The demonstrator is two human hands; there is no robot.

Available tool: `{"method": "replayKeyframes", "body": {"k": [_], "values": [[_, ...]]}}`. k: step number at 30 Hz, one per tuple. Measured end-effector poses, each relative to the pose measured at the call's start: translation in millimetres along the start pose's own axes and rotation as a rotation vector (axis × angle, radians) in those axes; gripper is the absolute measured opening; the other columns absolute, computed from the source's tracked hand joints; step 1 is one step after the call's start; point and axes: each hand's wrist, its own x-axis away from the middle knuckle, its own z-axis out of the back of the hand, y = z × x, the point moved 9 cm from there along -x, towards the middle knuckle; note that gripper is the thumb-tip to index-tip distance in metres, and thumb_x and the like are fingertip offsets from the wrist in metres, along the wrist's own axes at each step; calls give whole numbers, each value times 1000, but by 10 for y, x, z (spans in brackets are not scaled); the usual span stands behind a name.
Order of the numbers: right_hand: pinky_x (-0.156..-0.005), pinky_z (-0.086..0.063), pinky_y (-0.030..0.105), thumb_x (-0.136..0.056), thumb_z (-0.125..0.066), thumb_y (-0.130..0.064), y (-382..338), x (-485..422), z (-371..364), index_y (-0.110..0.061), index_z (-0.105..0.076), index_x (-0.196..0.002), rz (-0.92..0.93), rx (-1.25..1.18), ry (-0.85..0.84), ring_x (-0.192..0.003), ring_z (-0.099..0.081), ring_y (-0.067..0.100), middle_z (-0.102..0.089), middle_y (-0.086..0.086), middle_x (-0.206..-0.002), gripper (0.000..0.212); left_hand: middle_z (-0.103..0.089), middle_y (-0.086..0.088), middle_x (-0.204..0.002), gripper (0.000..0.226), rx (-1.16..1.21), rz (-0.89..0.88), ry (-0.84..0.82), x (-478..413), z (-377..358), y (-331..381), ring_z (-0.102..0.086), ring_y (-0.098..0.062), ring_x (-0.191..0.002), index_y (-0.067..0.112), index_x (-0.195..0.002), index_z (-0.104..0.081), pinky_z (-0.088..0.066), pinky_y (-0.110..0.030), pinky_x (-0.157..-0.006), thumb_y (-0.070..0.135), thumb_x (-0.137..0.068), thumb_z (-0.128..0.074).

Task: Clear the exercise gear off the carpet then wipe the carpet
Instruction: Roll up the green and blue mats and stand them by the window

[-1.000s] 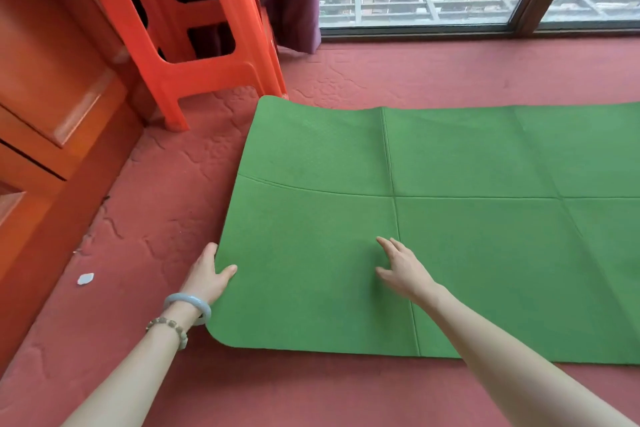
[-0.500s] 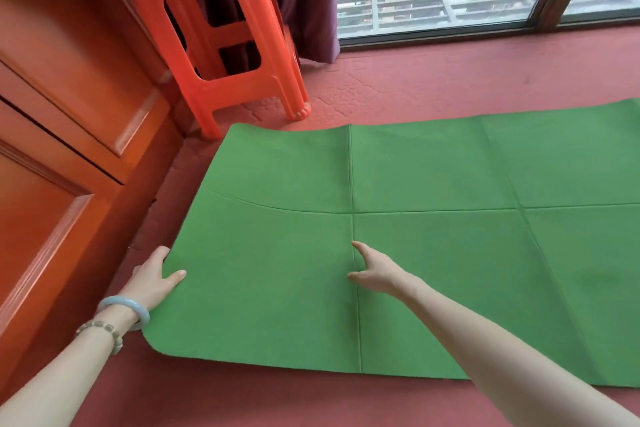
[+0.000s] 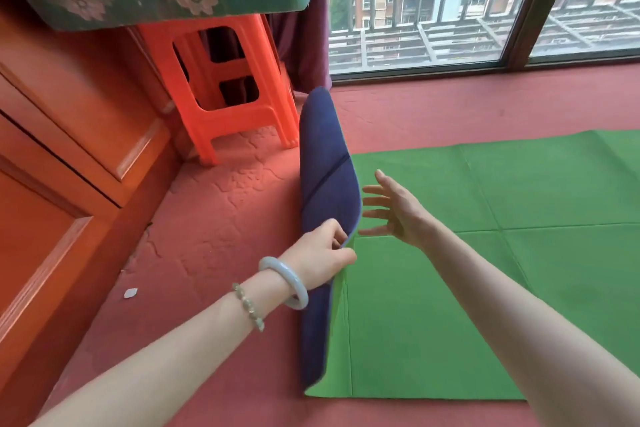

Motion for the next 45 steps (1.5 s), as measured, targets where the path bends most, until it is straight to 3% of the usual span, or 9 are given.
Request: {"method": "replayKeyframes", "body": {"k": [5, 10, 15, 19, 22, 25, 34, 41, 45], "values": [[-49, -44, 20, -83, -67, -16, -2, 114, 510, -10, -56, -116, -8, 349, 120, -64, -63, 15, -65, 7, -92, 35, -61, -8, -110, 44, -353, -50, -146, -227, -868, 347, -55, -31, -102, 18, -110, -50, -41, -39, -81, 55, -88, -43], [-89, -49, 37, -76, -68, -2, 536, 67, 1297, 1, -52, -125, -91, 536, 450, -100, -62, 27, -64, 16, -109, 51, -62, -7, -112, 28, -352, -187, 77, -695, -739, 100, -53, -27, -110, 14, -107, -60, -40, -35, -93, 34, -90, -50], [-87, -48, 32, -78, -63, 0, 921, 67, 1562, 0, -47, -130, -172, 510, 506, -107, -60, 31, -61, 20, -120, 54, -45, -13, -134, 60, -367, 168, 168, -1106, -241, -921, -40, -31, -125, 8, -131, -39, -31, -35, -105, 41, -85, -60], [-92, -44, 31, -79, -56, 1, 1155, 12, 1634, -6, -41, -136, -163, 469, 525, -112, -58, 29, -59, 17, -126, 60, -34, -13, -146, 107, 133, 497, 30, -1128, -455, -1591, -37, -29, -132, 7, -144, -18, -35, -41, -106, 66, -68, -65], [-101, -41, 32, -81, -52, 2, 1248, -53, 1523, -7, -47, -133, -148, 492, 482, -118, -55, 26, -56, 12, -131, 53, -42, -2, -138, 125, 462, 546, -41, -1098, -768, -1736, -44, -23, -123, 17, -140, -26, -46, -41, -87, 80, -38, -63], [-69, -43, 26, -84, -44, 6, 1351, -110, 1154, -8, -47, -135, -185, 308, 356, -89, -56, 23, -61, 13, -116, 52, -59, -1, -124, 126, 679, 504, -54, -1160, -890, -1768, -57, -20, -113, 8, -129, -44, -44, -43, -99, 83, -31, -70], [-82, -46, 30, -86, -49, -56, 1444, -321, -353, -24, -62, -102, -313, -57, -154, -85, -54, 14, -62, -3, -101, 38, -67, -12, -115, 81, 975, 404, -110, -886, -652, -1743, -65, -23, -104, 11, -123, -57, -48, -39, -94, 63, -62, -72], [-97, -48, 34, -75, -68, -34, 1494, -420, -811, -15, -63, -115, -322, -321, -297, -106, -61, 17, -66, 0, -116, 44, -69, -24, -100, 70, 1074, 466, -65, -689, -597, -1783, -69, -32, -77, 2, -106, -68, -56, -38, -64, 57, -62, -74], [-89, -51, 34, -81, -60, -18, 1452, -455, -724, -5, -64, -110, -365, -485, -311, -93, -68, 20, -70, 7, -104, 31, -66, -21, -112, 78, 1166, 446, -51, -720, -688, -1820, -66, -31, -101, 3, -116, -63, -53, -41, -86, 60, -63, -73]]}}
